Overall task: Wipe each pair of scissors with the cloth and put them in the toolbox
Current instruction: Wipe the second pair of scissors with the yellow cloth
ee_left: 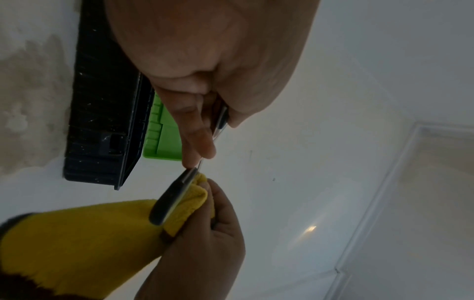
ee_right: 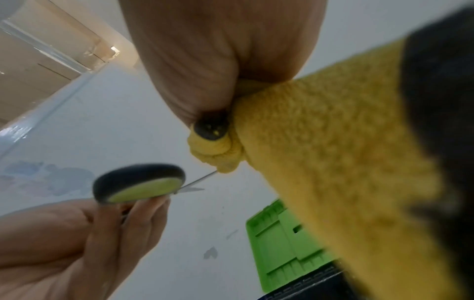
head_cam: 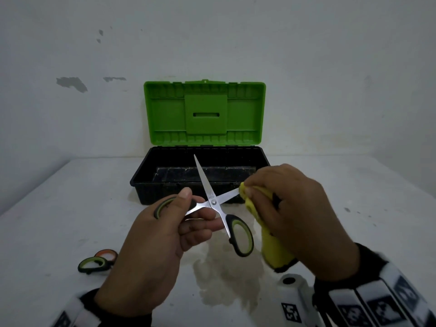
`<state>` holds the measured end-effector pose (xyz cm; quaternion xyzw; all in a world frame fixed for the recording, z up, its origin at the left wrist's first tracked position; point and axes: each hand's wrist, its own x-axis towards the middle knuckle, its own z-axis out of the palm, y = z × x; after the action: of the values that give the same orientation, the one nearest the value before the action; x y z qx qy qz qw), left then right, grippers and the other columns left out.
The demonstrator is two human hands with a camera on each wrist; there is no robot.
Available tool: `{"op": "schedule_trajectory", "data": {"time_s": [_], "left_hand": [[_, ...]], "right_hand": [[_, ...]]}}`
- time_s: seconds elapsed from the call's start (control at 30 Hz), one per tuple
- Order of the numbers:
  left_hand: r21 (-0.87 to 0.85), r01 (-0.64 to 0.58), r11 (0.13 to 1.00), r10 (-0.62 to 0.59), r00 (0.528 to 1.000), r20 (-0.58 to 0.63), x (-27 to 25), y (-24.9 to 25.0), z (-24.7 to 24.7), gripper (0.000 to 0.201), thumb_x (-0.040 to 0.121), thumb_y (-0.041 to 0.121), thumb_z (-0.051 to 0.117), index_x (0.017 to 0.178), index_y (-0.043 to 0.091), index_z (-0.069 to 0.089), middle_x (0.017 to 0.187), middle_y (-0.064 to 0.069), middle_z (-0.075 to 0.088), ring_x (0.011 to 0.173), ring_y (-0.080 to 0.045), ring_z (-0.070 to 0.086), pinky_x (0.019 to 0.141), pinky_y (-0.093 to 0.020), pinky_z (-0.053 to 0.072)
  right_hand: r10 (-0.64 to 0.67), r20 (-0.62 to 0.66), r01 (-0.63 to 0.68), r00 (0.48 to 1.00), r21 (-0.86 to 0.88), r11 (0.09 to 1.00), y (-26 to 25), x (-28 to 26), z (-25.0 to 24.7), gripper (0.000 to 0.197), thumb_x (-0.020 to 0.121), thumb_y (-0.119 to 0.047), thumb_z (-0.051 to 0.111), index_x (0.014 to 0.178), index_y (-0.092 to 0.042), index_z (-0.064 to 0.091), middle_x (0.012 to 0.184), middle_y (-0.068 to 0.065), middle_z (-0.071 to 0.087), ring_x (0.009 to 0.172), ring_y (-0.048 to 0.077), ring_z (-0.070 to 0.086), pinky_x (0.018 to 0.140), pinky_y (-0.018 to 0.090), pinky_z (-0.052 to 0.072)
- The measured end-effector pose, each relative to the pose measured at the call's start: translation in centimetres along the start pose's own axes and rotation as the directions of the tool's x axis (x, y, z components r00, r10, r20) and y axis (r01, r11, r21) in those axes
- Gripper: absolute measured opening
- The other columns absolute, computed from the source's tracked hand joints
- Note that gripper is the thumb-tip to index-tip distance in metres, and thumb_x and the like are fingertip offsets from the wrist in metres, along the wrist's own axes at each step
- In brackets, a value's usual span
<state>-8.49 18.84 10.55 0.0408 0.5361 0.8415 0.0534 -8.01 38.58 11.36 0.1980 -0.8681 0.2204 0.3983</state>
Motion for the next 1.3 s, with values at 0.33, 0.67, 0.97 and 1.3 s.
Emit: {"op": "schedule_trajectory", "data": {"time_s": [0.33,0.67,0.97,1.3], "left_hand": [[-0.011,0.031,0.999,-0.031,0.999,0.031,0.4,0.1,-0.6,0.035,0.080,0.030,0.056,0.088,-0.002,0.067,0.071,-0.021,0.070,0.065,-0.031,0.074,0.045,-0.021,0.054],[0.128,0.159,0.979,-0.176,0.974,0.142,2.5,1.8,-1.9,0.033,0.078,0.032,0.062,0.088,0.000,0.065,0.068,-0.017,0.065,0.065,-0.031,0.072,0.052,-0.027,0.058],[0.183,0.131,0.974,-0.162,0.973,0.164,4.5,2.1,-1.7,0.019,0.083,0.022,0.064,0.087,0.003,0.065,0.070,-0.013,0.066,0.069,-0.025,0.071,0.052,-0.027,0.057],[0.135,-0.035,0.990,0.030,0.999,0.037,4.9,0.4,-0.6,0.025,0.079,0.037,0.061,0.089,0.017,0.073,0.071,-0.001,0.060,0.065,-0.011,0.061,0.058,-0.025,0.054]], "right_hand": [[0.044,-0.024,-0.045,0.999,-0.037,0.998,1.8,-0.1,-0.3,0.007,0.084,-0.014,0.070,0.090,-0.015,0.073,0.086,-0.004,0.069,0.080,0.008,0.056,0.076,0.015,0.041],[0.425,0.275,-0.501,0.862,0.342,0.795,1.2,0.3,-4.1,0.012,0.086,-0.023,0.070,0.079,-0.030,0.076,0.074,-0.010,0.074,0.066,0.006,0.069,0.053,0.021,0.055],[0.291,0.630,-0.628,0.720,0.414,0.659,-1.3,-1.5,-0.6,0.010,0.090,-0.023,0.068,0.083,-0.027,0.074,0.083,-0.004,0.074,0.076,0.015,0.070,0.069,0.029,0.058],[0.331,0.568,-0.638,0.754,0.510,0.578,-2.9,-1.4,1.8,0.007,0.089,-0.023,0.069,0.085,-0.024,0.074,0.082,-0.007,0.074,0.077,0.009,0.069,0.070,0.025,0.056]]}}
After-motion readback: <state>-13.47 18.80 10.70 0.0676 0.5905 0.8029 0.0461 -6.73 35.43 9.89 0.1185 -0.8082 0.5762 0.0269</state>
